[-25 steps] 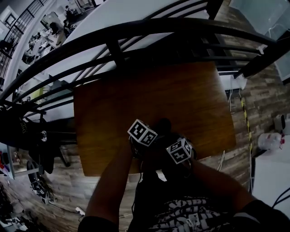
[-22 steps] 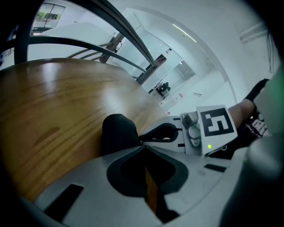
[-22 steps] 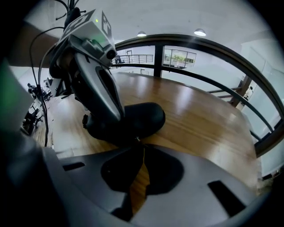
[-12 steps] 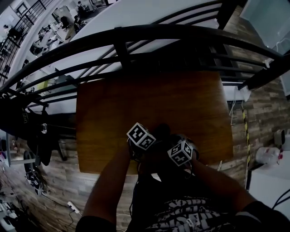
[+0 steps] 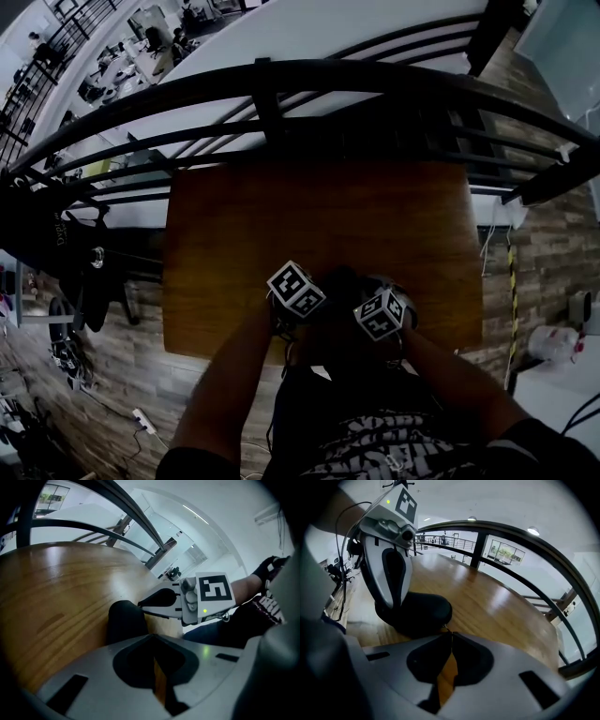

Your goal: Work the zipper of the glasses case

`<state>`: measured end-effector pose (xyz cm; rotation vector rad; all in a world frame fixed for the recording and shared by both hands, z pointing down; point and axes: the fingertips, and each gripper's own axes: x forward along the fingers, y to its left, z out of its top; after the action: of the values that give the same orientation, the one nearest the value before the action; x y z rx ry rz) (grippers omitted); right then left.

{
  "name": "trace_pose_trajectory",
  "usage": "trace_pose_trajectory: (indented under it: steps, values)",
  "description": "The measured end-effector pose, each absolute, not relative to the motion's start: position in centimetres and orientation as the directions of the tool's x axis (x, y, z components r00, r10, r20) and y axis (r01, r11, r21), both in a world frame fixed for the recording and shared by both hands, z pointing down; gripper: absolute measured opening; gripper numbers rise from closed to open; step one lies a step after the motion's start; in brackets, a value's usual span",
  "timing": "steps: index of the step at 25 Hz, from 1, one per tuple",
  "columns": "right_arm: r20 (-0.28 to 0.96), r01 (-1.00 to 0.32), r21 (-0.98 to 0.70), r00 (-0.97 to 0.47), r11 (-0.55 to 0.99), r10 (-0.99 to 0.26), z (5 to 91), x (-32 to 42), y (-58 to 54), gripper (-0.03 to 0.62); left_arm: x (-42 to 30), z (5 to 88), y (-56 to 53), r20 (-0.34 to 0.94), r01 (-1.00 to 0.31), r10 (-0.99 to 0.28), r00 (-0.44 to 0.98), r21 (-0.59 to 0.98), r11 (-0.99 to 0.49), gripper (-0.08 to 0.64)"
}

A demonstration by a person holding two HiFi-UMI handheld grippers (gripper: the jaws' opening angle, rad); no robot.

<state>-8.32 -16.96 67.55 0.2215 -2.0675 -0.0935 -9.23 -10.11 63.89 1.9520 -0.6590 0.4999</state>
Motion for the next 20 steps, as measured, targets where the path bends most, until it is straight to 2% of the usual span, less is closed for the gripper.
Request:
trace_pose_trajectory:
  steps: [14,20]
  values:
    - [0.855,-0.053,0.169,-0.489,0.984,-0.174,67.7,-10.4,-18.4,0.003,-9.6,63.4,-10.1,0.587,-0.634,-0.245,0.772,0.684,-0.361,0.005]
    - [0.835,-0.103,0.127,-0.526,0.987,-0.162,66.8,-10.6,-17.9,0.006,-10.1,63.4,-10.0,0.603,-0.647,-0.244,0.760,0.662,-0.378,0.005]
